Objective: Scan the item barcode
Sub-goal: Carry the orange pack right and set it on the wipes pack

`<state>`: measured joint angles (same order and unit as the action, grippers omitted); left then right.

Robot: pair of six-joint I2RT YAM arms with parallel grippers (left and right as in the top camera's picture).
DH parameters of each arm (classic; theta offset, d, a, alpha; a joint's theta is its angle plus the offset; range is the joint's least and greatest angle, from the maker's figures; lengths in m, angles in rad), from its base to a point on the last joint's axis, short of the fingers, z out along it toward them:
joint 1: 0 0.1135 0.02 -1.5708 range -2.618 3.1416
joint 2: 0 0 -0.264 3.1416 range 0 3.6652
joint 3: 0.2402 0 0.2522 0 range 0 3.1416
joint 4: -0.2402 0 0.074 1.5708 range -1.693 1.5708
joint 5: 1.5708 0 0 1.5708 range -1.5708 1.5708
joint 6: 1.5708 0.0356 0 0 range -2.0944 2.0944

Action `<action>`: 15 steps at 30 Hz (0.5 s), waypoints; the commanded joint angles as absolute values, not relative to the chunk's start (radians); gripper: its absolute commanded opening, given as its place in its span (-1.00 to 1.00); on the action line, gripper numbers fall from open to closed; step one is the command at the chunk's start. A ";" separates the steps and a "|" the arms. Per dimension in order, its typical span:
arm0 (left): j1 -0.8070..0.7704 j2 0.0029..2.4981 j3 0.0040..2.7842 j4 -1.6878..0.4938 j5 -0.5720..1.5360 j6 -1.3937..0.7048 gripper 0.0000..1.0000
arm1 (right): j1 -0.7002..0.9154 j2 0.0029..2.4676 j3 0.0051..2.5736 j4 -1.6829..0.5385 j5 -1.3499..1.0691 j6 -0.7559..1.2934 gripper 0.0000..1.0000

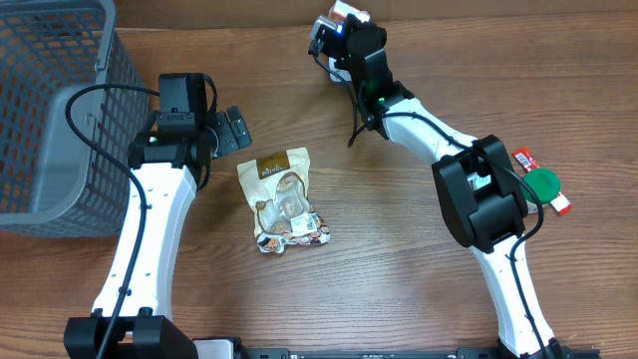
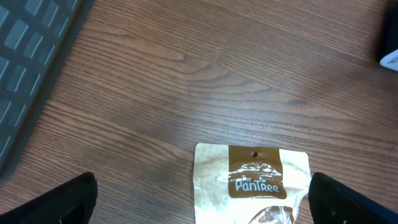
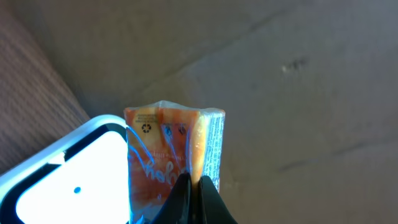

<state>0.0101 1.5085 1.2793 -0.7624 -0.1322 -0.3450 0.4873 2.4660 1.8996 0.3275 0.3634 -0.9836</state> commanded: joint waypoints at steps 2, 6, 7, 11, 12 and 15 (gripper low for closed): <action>0.013 1.517 1.290 -0.759 -0.138 -0.352 1.00 | 0.503 2.420 1.911 0.300 0.448 -0.627 -0.93; 0.013 1.517 1.290 -0.759 -0.138 -0.352 1.00 | 0.519 2.332 1.911 0.235 0.449 -0.494 -0.93; 0.013 1.517 1.290 -0.759 -0.138 -0.352 0.99 | 0.524 2.304 1.911 0.208 0.449 -0.467 -0.93; 0.013 1.517 1.290 -0.759 -0.138 -0.352 0.99 | 0.533 2.170 1.911 0.019 0.449 -0.311 -0.93; 0.013 1.517 1.290 -0.759 -0.138 -0.352 1.00 | 0.533 2.136 1.911 -0.039 0.449 -0.259 -0.93; 0.013 1.517 1.290 -0.759 -0.138 -0.352 0.99 | 0.517 2.038 1.911 -0.236 0.448 -0.117 -0.93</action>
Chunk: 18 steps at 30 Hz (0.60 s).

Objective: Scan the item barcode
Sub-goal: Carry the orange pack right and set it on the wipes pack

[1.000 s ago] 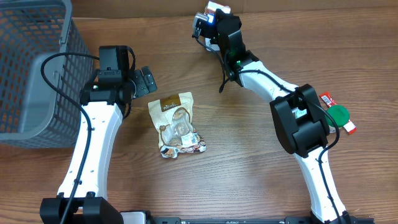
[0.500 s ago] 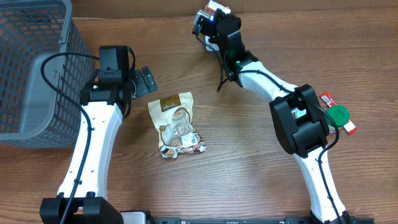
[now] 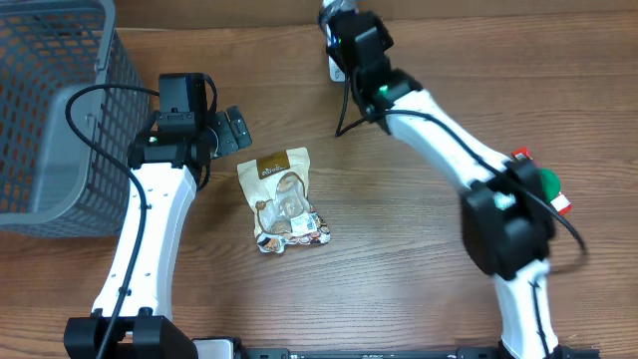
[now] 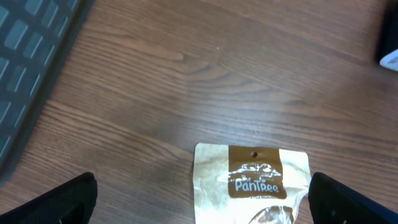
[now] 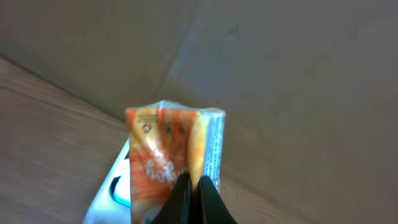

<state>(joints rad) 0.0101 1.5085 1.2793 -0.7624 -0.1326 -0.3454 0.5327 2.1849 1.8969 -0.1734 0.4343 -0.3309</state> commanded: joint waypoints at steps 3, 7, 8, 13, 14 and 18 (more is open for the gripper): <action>0.013 1.517 1.290 -0.759 -0.138 -0.352 1.00 | 0.487 1.937 1.911 -0.486 0.448 0.018 -0.93; 0.013 1.517 1.290 -0.759 -0.138 -0.352 1.00 | 0.429 1.829 1.911 -0.834 0.397 0.105 -0.93; 0.013 1.517 1.290 -0.759 -0.138 -0.352 1.00 | 0.414 1.813 1.911 -0.908 0.370 0.105 -0.93; 0.013 1.517 1.290 -0.759 -0.138 -0.352 0.99 | 0.326 1.798 1.899 -1.279 0.254 0.105 -0.93; 0.013 1.517 1.290 -0.759 -0.138 -0.352 1.00 | 0.309 1.798 1.882 -1.324 0.243 0.105 -0.93; 0.013 1.517 1.290 -0.759 -0.138 -0.352 0.99 | 0.234 1.798 1.761 -1.406 0.237 0.105 -0.93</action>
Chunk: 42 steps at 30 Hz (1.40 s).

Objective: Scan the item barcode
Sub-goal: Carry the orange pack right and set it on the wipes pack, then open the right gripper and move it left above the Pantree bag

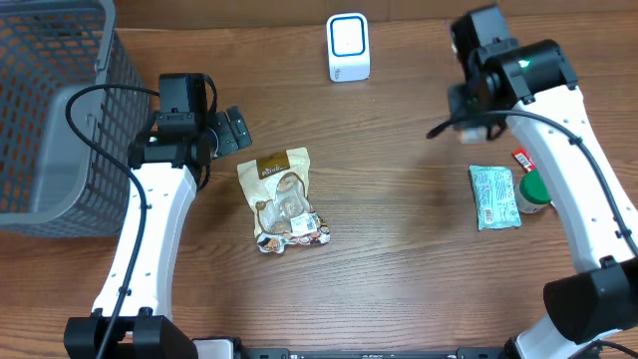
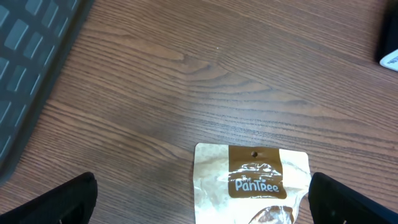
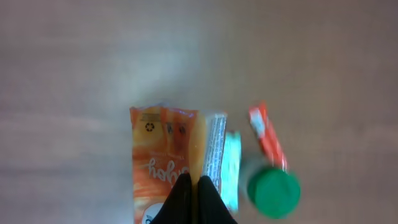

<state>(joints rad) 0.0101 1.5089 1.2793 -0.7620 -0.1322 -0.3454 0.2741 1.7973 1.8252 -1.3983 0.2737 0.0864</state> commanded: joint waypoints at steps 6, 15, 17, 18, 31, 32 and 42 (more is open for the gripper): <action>0.013 1.517 1.290 -0.759 -0.138 -0.352 1.00 | 0.159 1.798 1.539 -1.310 0.238 0.105 -0.93; 0.013 1.517 1.290 -0.759 -0.138 -0.352 0.99 | 0.124 1.798 1.356 -1.147 0.291 0.105 -0.93; 0.013 1.517 1.290 -0.759 -0.138 -0.352 1.00 | 0.124 1.798 1.348 -1.129 0.291 0.105 -0.93; 0.013 1.517 1.290 -0.759 -0.138 -0.352 1.00 | 0.124 1.798 1.348 -1.126 0.291 0.104 -0.93; 0.012 1.517 1.290 -0.759 -0.138 -0.352 1.00 | 0.124 1.798 1.348 -1.113 0.290 0.104 -0.93; 0.013 1.517 1.290 -0.759 -0.138 -0.352 1.00 | 0.124 1.798 1.348 -1.115 0.290 0.104 -0.93; 0.013 1.517 1.290 -0.759 -0.138 -0.352 0.99 | 0.124 1.798 1.348 -1.138 0.290 0.105 -0.49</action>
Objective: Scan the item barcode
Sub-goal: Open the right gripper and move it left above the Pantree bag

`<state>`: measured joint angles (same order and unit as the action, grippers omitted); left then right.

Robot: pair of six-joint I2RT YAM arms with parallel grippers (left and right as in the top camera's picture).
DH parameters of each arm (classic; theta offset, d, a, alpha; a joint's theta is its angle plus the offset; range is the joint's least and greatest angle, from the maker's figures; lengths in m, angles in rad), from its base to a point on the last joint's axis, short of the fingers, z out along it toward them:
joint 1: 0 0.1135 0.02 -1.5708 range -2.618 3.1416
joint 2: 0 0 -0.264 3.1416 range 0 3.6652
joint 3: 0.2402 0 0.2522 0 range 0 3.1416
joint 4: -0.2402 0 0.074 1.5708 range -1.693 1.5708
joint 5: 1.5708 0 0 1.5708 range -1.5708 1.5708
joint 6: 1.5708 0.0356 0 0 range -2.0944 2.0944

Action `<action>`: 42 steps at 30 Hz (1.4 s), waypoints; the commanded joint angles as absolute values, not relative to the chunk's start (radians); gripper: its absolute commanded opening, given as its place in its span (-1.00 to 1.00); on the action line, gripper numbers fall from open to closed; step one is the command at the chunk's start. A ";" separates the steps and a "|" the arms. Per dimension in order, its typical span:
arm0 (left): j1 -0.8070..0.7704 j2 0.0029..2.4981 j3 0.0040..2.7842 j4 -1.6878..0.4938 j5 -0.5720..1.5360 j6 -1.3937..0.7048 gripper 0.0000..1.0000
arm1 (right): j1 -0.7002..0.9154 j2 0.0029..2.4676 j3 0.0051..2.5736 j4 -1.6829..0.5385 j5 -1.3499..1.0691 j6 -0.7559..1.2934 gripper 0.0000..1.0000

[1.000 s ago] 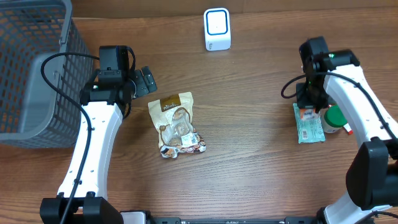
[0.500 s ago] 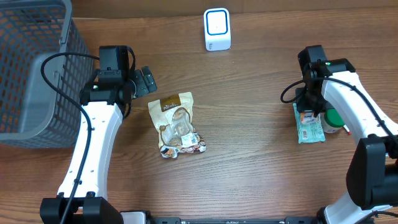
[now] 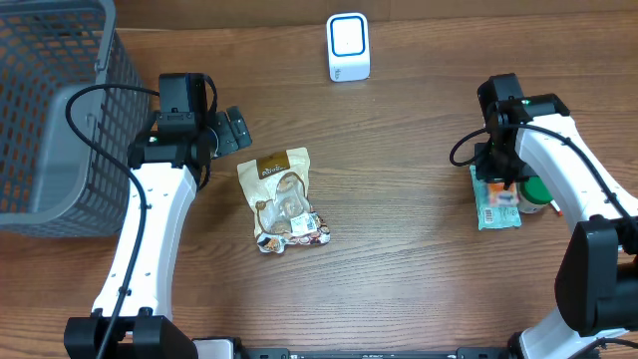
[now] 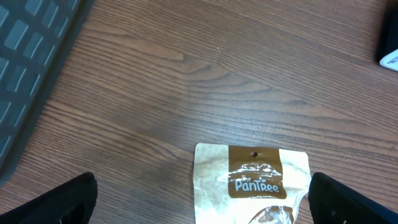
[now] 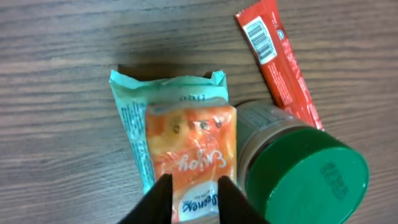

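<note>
The orange snack packet [image 5: 189,149] lies flat on a teal packet [image 5: 130,124] at the table's right side. My right gripper [image 5: 194,202] is low over it and open, one finger on each side of the packet's near end. The white scanner [image 3: 348,45] with its blue ring stands at the back middle, far from that arm. My left gripper [image 4: 202,199] hangs open above the top of a brown-and-white PanTree pouch [image 4: 252,180], with nothing in it.
A jar with a green lid [image 5: 305,174] touches the orange packet's right side. A red bar [image 5: 277,59] lies beyond the jar. A grey mesh basket [image 3: 50,110] fills the far left corner. The pouch [image 3: 282,199] lies mid-table.
My right gripper was shut on the orange packet, high over the teal packet and jar. Now it is low and open, and the packet lies on the teal packet. The left arm is unchanged.
My right gripper held the orange packet at the scanner at the back of the table, and half a second later still beside it. Then it held the packet over the right-hand pile. Now the packet rests on the teal packet, let go.
</note>
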<state>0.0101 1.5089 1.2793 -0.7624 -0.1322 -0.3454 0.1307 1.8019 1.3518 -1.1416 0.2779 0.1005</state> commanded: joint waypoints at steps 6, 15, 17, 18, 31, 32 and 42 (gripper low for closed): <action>0.013 1.517 1.290 -0.759 -0.138 -0.352 0.99 | 0.124 1.798 1.348 -1.110 0.223 0.107 -0.23; 0.013 1.517 1.290 -0.759 -0.138 -0.352 1.00 | 0.140 1.798 1.348 -1.005 -0.294 0.109 -0.04; 0.013 1.517 1.290 -0.759 -0.138 -0.352 1.00 | 0.159 1.798 1.348 -0.991 -0.312 0.110 -0.03; 0.013 1.517 1.290 -0.759 -0.138 -0.352 0.99 | 0.171 1.798 1.347 -0.982 -0.312 0.115 -0.01; 0.013 1.517 1.290 -0.759 -0.138 -0.352 0.99 | 0.429 1.798 1.348 -0.823 -0.261 0.266 0.15; 0.013 1.517 1.290 -0.759 -0.138 -0.352 1.00 | 0.447 1.798 1.348 -0.810 -0.252 0.267 0.14; 0.013 1.517 1.290 -0.750 -0.138 -0.355 0.99 | 0.549 1.798 1.348 -0.783 -0.226 0.323 0.18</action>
<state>0.0101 1.5089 1.2793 -0.7628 -0.1322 -0.3454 0.5388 1.8019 1.3514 -0.7868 -0.2535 0.3035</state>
